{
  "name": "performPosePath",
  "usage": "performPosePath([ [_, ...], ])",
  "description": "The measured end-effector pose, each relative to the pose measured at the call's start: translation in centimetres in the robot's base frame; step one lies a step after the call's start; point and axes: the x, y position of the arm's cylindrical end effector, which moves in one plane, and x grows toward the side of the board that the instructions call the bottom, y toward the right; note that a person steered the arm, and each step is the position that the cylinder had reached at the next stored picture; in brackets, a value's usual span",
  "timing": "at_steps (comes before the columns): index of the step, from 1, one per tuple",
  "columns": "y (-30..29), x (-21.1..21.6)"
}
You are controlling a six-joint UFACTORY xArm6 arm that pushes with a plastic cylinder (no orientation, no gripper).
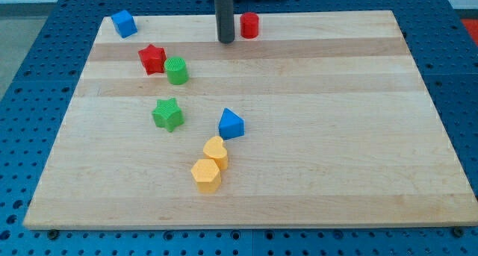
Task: Separate the green circle from the red star
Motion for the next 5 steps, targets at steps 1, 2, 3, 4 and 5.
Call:
performPosePath([
  [1, -0.1, 0.0],
  [2, -0.1, 0.1],
  [3, -0.5, 3.4],
  [4, -4.1, 3.9],
  [5, -6.6, 2.1],
])
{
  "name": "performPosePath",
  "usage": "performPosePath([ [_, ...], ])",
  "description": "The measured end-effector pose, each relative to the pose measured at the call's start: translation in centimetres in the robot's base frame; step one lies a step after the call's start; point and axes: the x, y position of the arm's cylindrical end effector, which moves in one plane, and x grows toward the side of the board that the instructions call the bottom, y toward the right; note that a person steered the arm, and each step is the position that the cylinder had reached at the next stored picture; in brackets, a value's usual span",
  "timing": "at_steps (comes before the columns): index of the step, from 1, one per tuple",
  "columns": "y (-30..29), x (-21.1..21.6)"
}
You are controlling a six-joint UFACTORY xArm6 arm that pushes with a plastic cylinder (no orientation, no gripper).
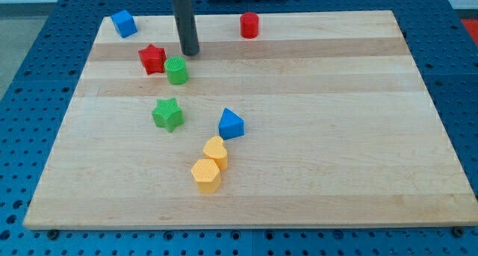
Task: Separate the green circle from the red star
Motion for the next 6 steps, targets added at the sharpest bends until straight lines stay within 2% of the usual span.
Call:
performPosePath([
  [1, -3.2, -1.3],
  [3, -13.5, 3.8],
  [4, -7.9, 5.0],
  [5, 1.7, 5.1],
  [6, 5.1, 5.1],
])
